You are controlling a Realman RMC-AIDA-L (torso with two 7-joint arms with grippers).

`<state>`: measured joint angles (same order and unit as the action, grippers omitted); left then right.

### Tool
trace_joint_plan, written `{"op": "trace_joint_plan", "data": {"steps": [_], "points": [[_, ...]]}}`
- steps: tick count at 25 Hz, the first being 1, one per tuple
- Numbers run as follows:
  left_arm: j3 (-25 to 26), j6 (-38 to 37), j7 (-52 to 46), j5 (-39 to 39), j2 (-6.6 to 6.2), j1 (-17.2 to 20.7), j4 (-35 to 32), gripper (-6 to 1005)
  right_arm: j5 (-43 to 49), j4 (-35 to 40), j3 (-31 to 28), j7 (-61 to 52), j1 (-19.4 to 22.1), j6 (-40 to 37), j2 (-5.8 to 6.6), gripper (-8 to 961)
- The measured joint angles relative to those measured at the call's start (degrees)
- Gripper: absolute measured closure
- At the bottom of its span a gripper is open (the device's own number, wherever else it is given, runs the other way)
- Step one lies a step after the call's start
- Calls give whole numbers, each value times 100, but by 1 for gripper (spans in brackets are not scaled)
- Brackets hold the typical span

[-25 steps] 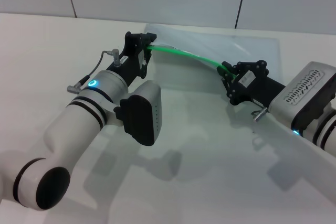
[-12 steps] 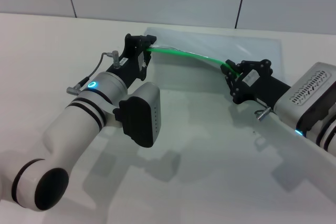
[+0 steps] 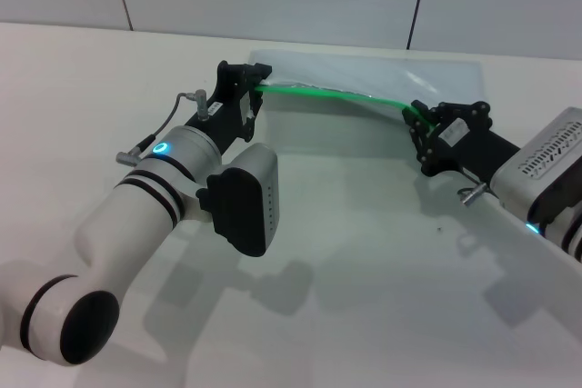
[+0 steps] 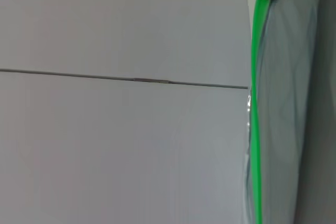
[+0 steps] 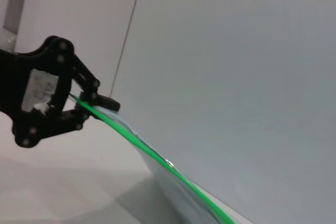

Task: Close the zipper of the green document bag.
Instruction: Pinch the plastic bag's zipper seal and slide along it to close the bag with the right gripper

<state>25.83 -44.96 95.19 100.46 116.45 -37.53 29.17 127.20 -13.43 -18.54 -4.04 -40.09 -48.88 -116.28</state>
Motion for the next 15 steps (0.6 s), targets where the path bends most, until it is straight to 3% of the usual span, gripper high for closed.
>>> {"op": "trace_joint_plan", "data": {"steps": [15], "points": [[0, 85, 0, -1, 8, 0, -8, 953, -1, 257, -294, 0, 134, 1, 9, 802]]}}
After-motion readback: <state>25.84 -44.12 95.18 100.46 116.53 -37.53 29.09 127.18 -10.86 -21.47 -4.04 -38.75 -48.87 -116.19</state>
